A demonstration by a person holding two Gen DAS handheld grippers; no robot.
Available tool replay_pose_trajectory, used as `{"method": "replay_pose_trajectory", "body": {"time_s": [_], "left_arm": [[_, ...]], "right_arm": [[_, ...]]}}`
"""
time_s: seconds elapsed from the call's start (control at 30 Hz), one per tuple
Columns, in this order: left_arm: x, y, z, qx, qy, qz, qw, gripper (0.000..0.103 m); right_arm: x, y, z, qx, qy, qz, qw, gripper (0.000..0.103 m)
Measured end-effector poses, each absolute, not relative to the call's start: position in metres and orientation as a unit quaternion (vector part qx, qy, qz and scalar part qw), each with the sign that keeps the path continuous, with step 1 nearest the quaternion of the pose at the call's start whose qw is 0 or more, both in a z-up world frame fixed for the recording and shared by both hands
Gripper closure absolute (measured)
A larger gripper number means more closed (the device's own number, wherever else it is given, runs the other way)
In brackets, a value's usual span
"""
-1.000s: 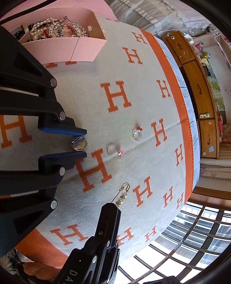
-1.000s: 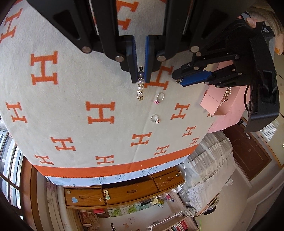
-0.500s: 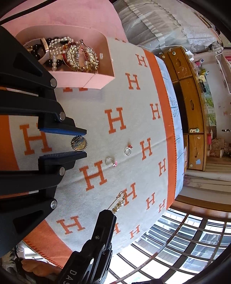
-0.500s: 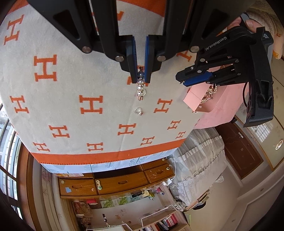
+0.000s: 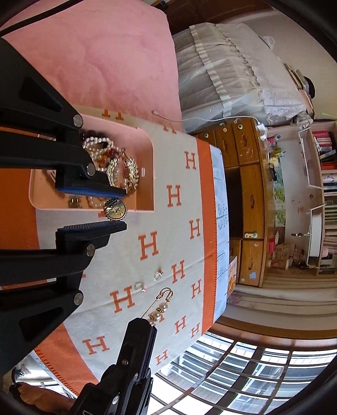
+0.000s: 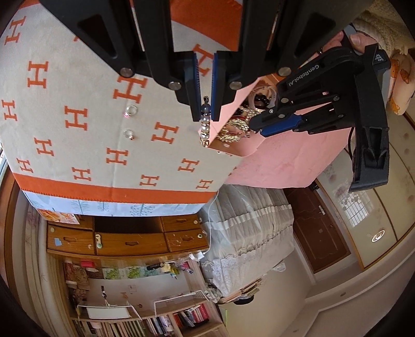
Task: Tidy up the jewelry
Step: 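Carry the safety pin and coin pendant into the pink box and open both tools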
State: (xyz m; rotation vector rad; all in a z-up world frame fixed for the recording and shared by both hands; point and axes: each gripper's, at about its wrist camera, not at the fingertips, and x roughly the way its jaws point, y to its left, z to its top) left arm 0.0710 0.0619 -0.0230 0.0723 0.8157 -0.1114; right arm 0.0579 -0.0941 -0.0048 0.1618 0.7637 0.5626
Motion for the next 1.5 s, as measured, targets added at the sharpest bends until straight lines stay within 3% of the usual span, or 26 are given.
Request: {"method": "replay_pose_trajectory", "body": {"time_s": [0.27, 0.6, 1.27, 1.4, 1.5], "left_arm": [[0.067, 0.121, -0.016, 0.002, 0.384, -0.020, 0.923, 0.087], [0.088, 0.171, -0.046, -0.045, 0.411, -0.005, 0.910, 0.087], [0.111, 0.162, -0.085, -0.044, 0.448, -0.031, 0.893, 0.086], [0.109, 0.158, -0.085, -0.041, 0.449, -0.033, 0.892, 0.074], [0.104, 0.157, -0.084, -0.036, 0.443, -0.027, 0.895, 0.045]], "right_arm": [[0.072, -0.039, 0.012, 0.083, 0.372, 0.305, 0.873, 0.096], [0.106, 0.001, -0.027, 0.102, 0.429, 0.289, 0.850, 0.096], [0.107, 0.020, -0.075, 0.075, 0.496, 0.277, 0.820, 0.095], [0.100, 0.019, -0.073, 0.064, 0.487, 0.276, 0.826, 0.094], [0.097, 0.015, -0.072, 0.065, 0.483, 0.274, 0.829, 0.093]]}}
